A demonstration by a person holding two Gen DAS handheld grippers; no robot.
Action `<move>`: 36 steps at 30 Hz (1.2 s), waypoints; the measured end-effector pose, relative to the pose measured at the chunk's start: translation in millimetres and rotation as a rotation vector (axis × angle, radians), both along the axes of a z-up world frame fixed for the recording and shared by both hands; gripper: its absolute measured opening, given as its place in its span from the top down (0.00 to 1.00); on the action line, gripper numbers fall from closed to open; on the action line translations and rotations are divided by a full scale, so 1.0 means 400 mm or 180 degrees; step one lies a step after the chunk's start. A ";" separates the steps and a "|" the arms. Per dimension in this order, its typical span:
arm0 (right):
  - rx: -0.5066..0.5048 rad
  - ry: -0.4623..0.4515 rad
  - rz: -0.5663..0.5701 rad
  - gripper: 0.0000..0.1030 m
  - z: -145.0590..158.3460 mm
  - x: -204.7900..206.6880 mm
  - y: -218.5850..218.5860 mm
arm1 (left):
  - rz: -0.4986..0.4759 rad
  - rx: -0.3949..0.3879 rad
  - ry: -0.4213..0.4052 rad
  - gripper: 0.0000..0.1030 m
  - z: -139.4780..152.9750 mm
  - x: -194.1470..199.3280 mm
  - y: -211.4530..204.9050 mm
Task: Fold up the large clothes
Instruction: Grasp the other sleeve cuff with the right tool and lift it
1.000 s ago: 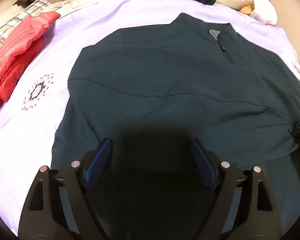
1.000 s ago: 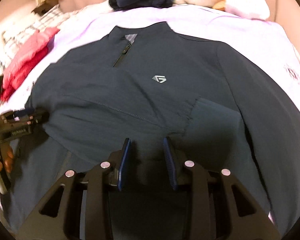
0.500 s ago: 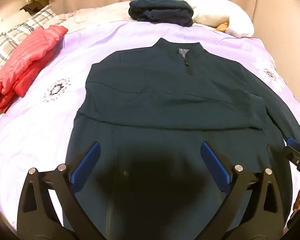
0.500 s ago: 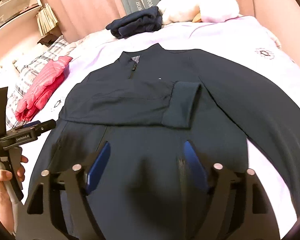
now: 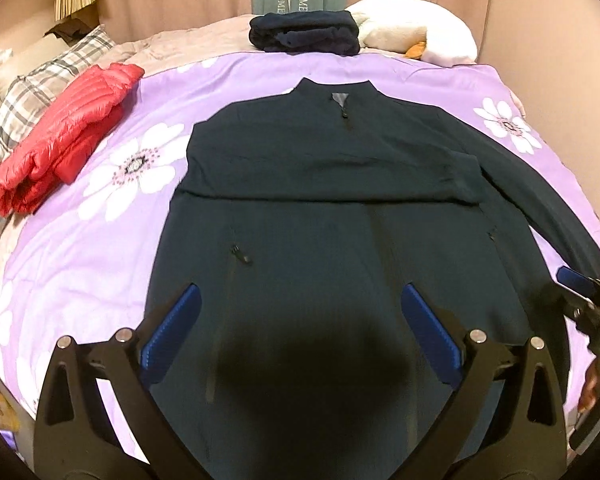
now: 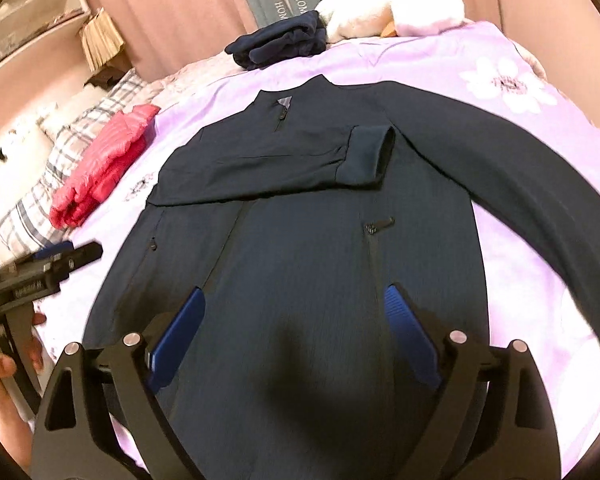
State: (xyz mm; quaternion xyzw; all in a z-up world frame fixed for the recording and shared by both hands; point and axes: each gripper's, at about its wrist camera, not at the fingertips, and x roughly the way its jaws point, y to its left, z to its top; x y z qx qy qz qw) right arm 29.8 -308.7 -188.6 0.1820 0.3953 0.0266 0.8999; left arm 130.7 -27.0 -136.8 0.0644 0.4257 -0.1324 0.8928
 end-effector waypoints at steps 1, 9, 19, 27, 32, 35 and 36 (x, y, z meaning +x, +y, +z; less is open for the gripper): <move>0.0071 0.0008 -0.0062 0.11 -0.002 -0.008 -0.015 | -0.0012 -0.0030 0.0017 0.02 0.000 -0.010 0.001; 0.0738 0.0031 -0.0907 0.11 -0.042 -0.117 -0.215 | -0.0309 -0.0566 0.0473 0.02 -0.018 -0.060 0.018; 0.1430 -0.0236 -0.1782 0.11 -0.091 -0.355 -0.409 | -0.0157 -0.0855 0.0851 0.02 -0.056 -0.067 0.032; 0.1725 -0.0390 -0.2491 0.11 -0.146 -0.525 -0.497 | -0.0263 -0.0920 0.0905 0.02 -0.059 -0.079 0.000; 0.1732 -0.0418 -0.2634 0.11 -0.179 -0.531 -0.512 | -0.0312 -0.0874 0.0895 0.02 -0.055 -0.090 -0.021; 0.1651 -0.0460 -0.2708 0.11 -0.190 -0.514 -0.522 | -0.0298 -0.0810 0.0867 0.02 -0.053 -0.098 -0.023; 0.1617 -0.0506 -0.2733 0.11 -0.192 -0.506 -0.527 | -0.0287 -0.0792 0.0870 0.02 -0.054 -0.097 -0.021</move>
